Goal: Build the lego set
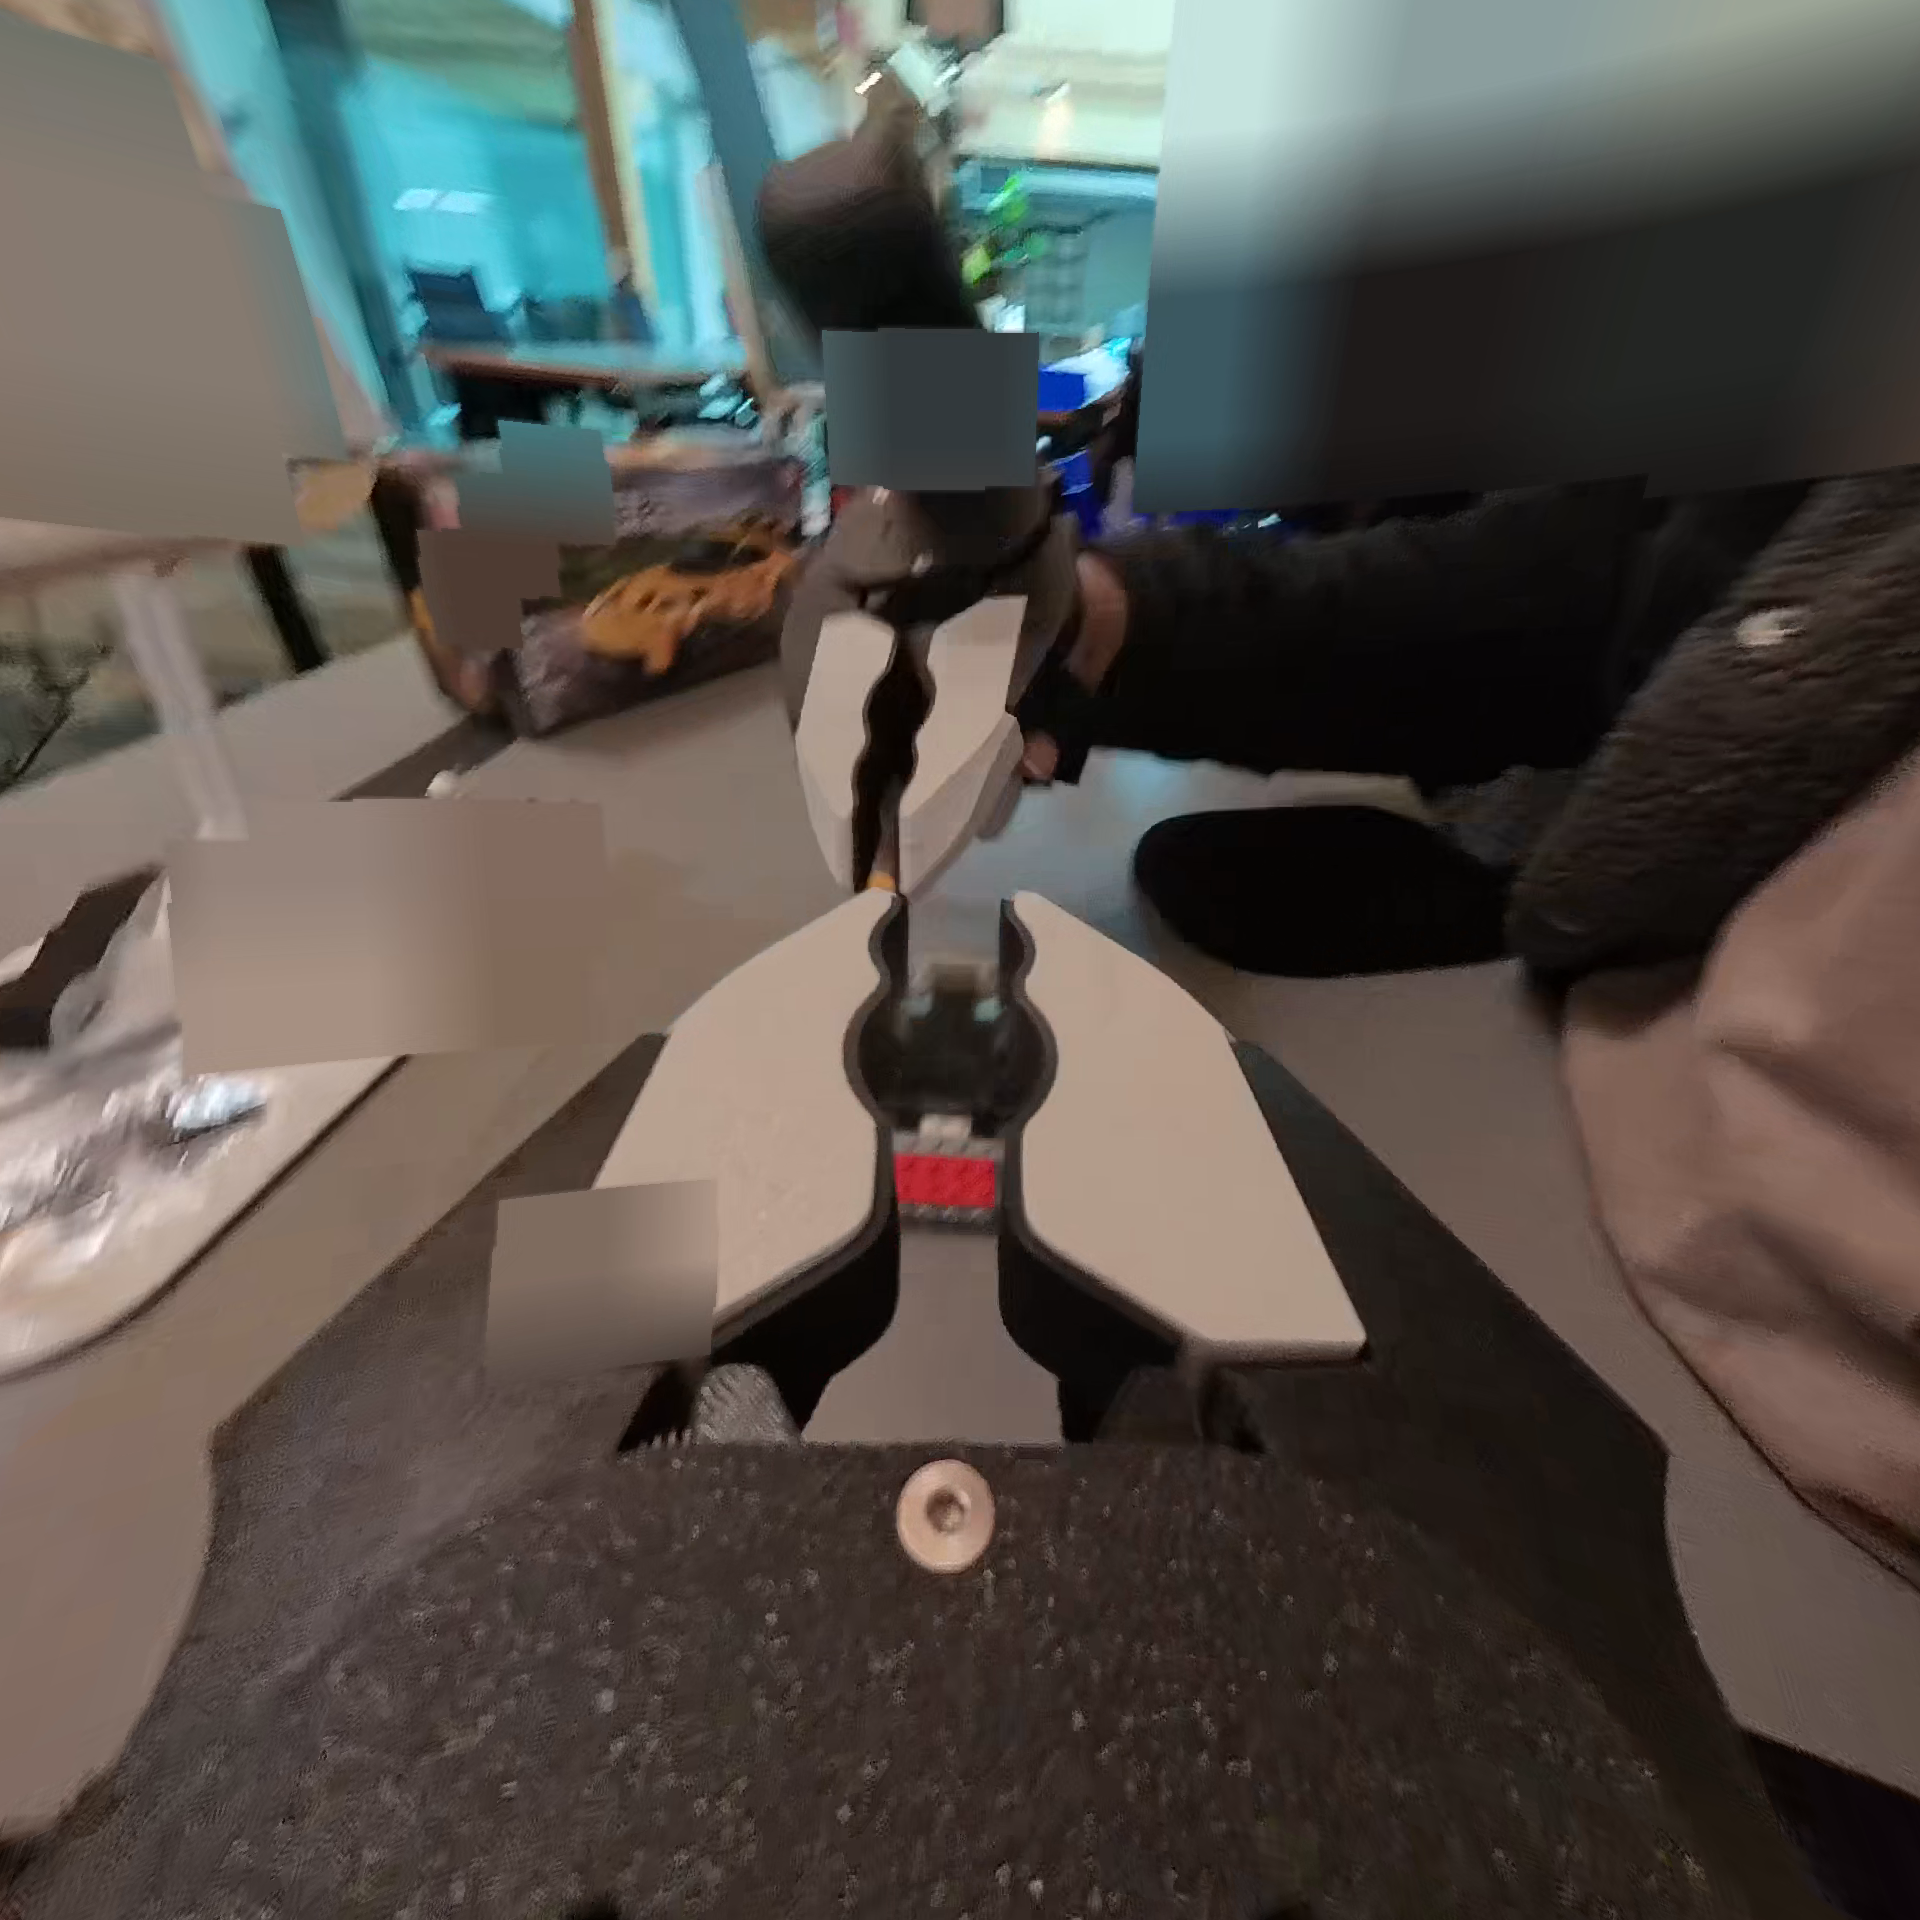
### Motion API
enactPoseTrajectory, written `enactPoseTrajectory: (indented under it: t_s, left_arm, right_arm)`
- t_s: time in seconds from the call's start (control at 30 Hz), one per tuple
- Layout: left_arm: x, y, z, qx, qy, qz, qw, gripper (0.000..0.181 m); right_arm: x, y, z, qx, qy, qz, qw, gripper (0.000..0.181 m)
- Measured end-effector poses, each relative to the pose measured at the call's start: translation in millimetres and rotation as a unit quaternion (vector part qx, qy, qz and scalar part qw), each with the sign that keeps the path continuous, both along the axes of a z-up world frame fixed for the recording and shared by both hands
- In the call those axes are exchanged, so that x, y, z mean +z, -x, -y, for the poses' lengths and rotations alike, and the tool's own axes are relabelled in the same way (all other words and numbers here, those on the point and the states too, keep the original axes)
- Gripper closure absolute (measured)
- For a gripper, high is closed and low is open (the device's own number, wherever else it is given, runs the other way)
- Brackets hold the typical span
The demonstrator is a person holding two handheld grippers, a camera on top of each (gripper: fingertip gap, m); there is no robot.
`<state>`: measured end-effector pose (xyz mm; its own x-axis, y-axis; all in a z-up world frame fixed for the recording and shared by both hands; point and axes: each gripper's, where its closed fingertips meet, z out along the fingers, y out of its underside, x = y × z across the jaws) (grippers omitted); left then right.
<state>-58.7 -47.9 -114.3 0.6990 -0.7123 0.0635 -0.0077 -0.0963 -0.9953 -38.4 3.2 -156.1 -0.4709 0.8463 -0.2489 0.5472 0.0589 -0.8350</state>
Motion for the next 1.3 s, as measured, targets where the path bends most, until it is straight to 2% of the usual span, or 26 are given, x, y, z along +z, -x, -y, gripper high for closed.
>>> enactPoseTrajectory:
  t_s: [0.07, 0.1, 0.2, 0.3, 0.5, 0.63, 0.77, 0.83, 0.97, 1.1, 1.3]
  left_arm:
    - [-17, 10, -9, 0.044, 0.039, -0.003, 0.998, 0.167]
    - [-25, 13, -12, 0.061, 0.055, -0.003, 0.997, 0.169]
    - [-46, 33, -20, 0.126, 0.089, -0.041, 0.987, 0.169]
    - [-57, 64, -21, 0.195, 0.1, -0.071, 0.973, 0.169]
    - [-62, 114, -18, 0.28, 0.128, -0.043, 0.951, 0.169]
    - [-65, 126, -16, 0.304, 0.136, -0.063, 0.941, 0.169]
    - [-71, 131, -16, 0.31, 0.15, -0.075, 0.936, 0.168]
    - [-74, 134, -15, 0.315, 0.158, -0.085, 0.932, 0.168]
    - [-82, 143, -9, 0.317, 0.184, -0.115, 0.923, 0.168]
    - [-100, 150, 4, 0.303, 0.243, -0.153, 0.909, 0.168]
    - [-128, 152, 17, 0.277, 0.302, -0.205, 0.889, 0.168]
  right_arm:
    - [-29, -2, -37, 0.031, -0.179, 0.04, 0.983, 0.171]
    - [-40, -4, -47, 0.062, -0.234, 0.058, 0.969, 0.171]
    - [-65, -7, -65, 0.144, -0.331, 0.103, 0.927, 0.171]
    - [-78, -9, -73, 0.212, -0.367, 0.128, 0.897, 0.171]
    - [-97, -5, -79, 0.298, -0.408, 0.158, 0.848, 0.171]
    - [-98, 1, -77, 0.315, -0.41, 0.158, 0.841, 0.167]
    - [-96, 4, -78, 0.302, -0.411, 0.146, 0.847, 0.16]
    - [-87, 8, -77, 0.277, -0.4, 0.125, 0.865, 0.16]
    - [-61, 16, -81, 0.173, -0.362, 0.071, 0.913, 0.16]
    - [-39, 6, -79, 0.059, -0.293, 0.029, 0.954, 0.16]
    - [-25, -21, -53, -0.079, -0.156, -0.027, 0.984, 0.163]
